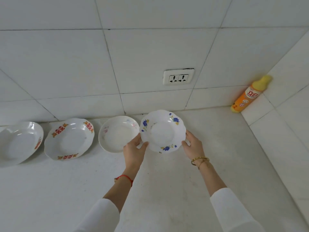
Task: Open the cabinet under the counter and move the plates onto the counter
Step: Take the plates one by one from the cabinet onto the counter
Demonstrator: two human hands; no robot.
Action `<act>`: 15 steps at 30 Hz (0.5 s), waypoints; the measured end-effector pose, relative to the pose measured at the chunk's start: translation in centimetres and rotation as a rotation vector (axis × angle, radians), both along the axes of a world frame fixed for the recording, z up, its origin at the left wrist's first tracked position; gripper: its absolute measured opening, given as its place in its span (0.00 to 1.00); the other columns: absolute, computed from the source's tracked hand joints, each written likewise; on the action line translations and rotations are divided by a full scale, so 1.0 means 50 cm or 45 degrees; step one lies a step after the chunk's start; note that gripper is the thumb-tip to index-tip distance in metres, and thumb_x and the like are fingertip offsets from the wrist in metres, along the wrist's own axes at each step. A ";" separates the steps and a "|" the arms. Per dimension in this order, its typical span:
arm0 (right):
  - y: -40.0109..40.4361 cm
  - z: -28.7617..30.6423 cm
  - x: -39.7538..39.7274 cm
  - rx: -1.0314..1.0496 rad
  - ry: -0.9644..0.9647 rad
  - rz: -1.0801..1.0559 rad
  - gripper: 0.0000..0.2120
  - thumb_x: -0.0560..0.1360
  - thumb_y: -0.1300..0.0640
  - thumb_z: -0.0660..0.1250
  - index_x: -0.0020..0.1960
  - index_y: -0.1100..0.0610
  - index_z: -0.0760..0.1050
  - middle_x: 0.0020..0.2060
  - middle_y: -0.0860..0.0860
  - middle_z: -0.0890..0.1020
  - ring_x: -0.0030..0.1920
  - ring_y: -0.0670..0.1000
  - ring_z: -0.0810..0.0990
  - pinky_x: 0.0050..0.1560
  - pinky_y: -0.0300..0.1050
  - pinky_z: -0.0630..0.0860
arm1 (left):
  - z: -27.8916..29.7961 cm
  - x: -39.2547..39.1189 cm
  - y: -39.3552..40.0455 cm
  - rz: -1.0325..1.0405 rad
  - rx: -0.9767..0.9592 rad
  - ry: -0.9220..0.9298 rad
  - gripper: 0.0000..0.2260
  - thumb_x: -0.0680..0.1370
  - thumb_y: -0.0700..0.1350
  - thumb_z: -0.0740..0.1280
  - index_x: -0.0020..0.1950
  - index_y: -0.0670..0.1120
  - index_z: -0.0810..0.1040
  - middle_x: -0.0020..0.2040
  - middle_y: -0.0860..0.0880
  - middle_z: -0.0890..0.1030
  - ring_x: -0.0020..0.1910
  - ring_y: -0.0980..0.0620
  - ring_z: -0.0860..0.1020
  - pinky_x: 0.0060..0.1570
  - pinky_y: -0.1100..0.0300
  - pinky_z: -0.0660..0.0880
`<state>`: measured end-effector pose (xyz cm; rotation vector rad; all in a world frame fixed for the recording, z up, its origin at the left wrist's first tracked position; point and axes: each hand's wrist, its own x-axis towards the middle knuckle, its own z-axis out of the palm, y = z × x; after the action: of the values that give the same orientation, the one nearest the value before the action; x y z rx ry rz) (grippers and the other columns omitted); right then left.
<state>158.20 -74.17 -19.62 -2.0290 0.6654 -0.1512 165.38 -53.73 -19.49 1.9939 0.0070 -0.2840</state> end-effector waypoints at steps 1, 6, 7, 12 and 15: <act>-0.008 -0.009 0.004 0.004 0.003 -0.008 0.25 0.74 0.69 0.60 0.69 0.52 0.69 0.57 0.41 0.75 0.64 0.45 0.73 0.61 0.36 0.66 | -0.010 0.005 -0.010 -0.009 0.002 0.005 0.21 0.74 0.43 0.72 0.67 0.49 0.77 0.57 0.50 0.84 0.58 0.53 0.80 0.60 0.62 0.71; -0.039 -0.056 0.027 -0.001 0.029 -0.023 0.25 0.75 0.69 0.60 0.70 0.54 0.68 0.57 0.44 0.77 0.64 0.48 0.74 0.61 0.37 0.66 | -0.054 0.023 -0.050 -0.009 -0.022 0.050 0.23 0.75 0.41 0.72 0.69 0.48 0.75 0.59 0.51 0.83 0.56 0.55 0.79 0.60 0.61 0.71; -0.043 -0.063 0.032 0.003 0.035 -0.026 0.25 0.75 0.69 0.60 0.70 0.54 0.68 0.59 0.46 0.77 0.64 0.49 0.73 0.61 0.37 0.66 | -0.063 0.027 -0.056 -0.002 -0.030 0.064 0.23 0.75 0.41 0.72 0.70 0.48 0.74 0.59 0.51 0.82 0.57 0.54 0.80 0.61 0.59 0.72; -0.057 -0.084 0.058 0.014 0.068 -0.022 0.25 0.76 0.68 0.61 0.72 0.55 0.65 0.65 0.52 0.75 0.68 0.51 0.71 0.64 0.38 0.63 | -0.094 0.044 -0.074 0.023 -0.028 0.076 0.21 0.75 0.40 0.70 0.68 0.49 0.76 0.52 0.56 0.82 0.54 0.55 0.80 0.62 0.58 0.73; -0.060 -0.097 0.071 -0.007 0.084 -0.005 0.25 0.76 0.67 0.61 0.72 0.55 0.64 0.66 0.52 0.75 0.68 0.52 0.71 0.64 0.38 0.63 | -0.101 0.049 -0.075 0.027 -0.008 0.050 0.19 0.75 0.40 0.70 0.66 0.49 0.78 0.46 0.58 0.81 0.50 0.56 0.79 0.60 0.60 0.71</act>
<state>161.73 -77.16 -24.46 -2.0451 0.7109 -0.0882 167.84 -57.49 -24.56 1.9807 0.0521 -0.3096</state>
